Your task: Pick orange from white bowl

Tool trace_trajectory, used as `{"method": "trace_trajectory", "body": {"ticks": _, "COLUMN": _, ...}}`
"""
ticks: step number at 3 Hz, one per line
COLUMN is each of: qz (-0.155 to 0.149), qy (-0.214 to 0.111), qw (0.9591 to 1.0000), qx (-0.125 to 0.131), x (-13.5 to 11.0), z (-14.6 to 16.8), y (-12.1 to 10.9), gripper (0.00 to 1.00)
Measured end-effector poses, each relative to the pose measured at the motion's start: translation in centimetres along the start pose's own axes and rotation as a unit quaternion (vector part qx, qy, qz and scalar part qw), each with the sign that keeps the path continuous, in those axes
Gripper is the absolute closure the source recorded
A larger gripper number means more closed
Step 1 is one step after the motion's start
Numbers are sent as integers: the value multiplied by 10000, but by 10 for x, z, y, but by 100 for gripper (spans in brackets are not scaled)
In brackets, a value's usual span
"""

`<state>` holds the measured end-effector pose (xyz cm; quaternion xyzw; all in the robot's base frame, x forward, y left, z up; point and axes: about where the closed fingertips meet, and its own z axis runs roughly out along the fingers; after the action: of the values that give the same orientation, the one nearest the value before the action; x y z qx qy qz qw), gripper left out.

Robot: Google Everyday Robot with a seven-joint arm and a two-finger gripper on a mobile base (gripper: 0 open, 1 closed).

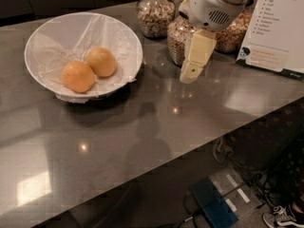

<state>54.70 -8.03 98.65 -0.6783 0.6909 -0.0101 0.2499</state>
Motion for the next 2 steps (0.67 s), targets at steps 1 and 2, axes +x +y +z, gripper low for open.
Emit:
{"method": "trace_trajectory", "body": {"ticks": 1, "qz": -44, "qy": -90, "qw": 9999, "qx": -130, "x": -7, "z": 35, "y": -16, "gripper": 0}}
{"method": "trace_trajectory", "body": {"ticks": 2, "qz": -256, "qy": -259, "qw": 9987, "qx": -351, "x": -27, "z": 70, "y": -32, "gripper": 0}}
